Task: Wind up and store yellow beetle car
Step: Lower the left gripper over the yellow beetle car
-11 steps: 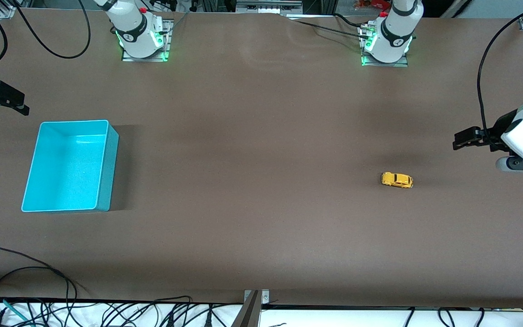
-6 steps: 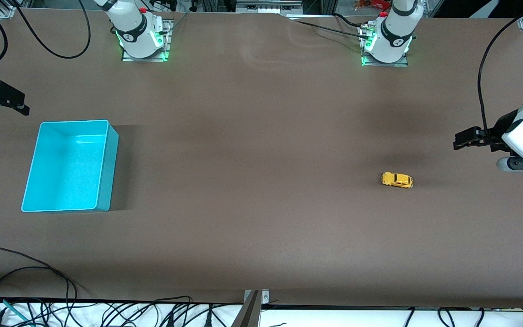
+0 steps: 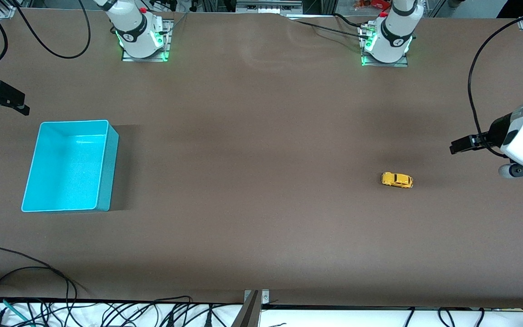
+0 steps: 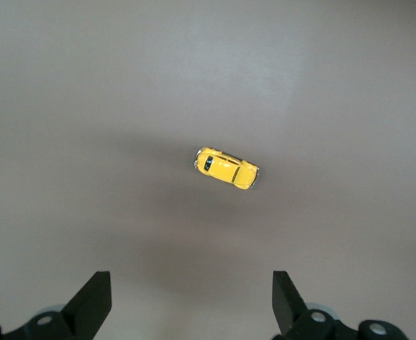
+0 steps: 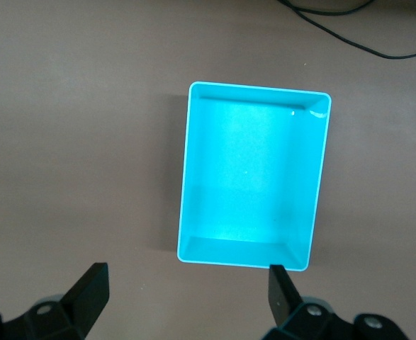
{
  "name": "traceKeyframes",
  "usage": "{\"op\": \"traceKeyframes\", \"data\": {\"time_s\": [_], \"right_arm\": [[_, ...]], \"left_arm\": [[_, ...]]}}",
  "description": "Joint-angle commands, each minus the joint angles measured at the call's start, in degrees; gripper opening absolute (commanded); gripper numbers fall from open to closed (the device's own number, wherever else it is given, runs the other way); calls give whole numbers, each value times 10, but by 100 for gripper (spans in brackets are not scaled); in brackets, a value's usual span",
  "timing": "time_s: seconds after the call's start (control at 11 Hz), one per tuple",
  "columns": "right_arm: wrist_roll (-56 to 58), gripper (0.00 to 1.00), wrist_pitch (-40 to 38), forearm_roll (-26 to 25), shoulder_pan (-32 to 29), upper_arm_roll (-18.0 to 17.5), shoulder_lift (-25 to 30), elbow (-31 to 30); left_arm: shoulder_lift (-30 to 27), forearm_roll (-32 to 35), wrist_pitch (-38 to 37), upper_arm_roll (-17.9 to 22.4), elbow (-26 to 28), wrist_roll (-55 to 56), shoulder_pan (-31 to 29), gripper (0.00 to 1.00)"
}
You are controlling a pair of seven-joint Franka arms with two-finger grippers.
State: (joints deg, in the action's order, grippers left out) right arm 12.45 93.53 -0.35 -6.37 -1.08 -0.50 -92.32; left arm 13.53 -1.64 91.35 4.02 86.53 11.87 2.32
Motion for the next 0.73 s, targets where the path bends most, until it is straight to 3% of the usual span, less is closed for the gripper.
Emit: {"op": "traceKeyframes", "data": {"time_s": [0.0,0.64], "right_arm": [[9,100,-11,-1,1,0,-2,9],[8,100,-11,0,1,0,-2,9]], "left_arm": [[15,-14,13,4,12,130,3,100],[17,-36,194,4,151,488,2,100]]}}
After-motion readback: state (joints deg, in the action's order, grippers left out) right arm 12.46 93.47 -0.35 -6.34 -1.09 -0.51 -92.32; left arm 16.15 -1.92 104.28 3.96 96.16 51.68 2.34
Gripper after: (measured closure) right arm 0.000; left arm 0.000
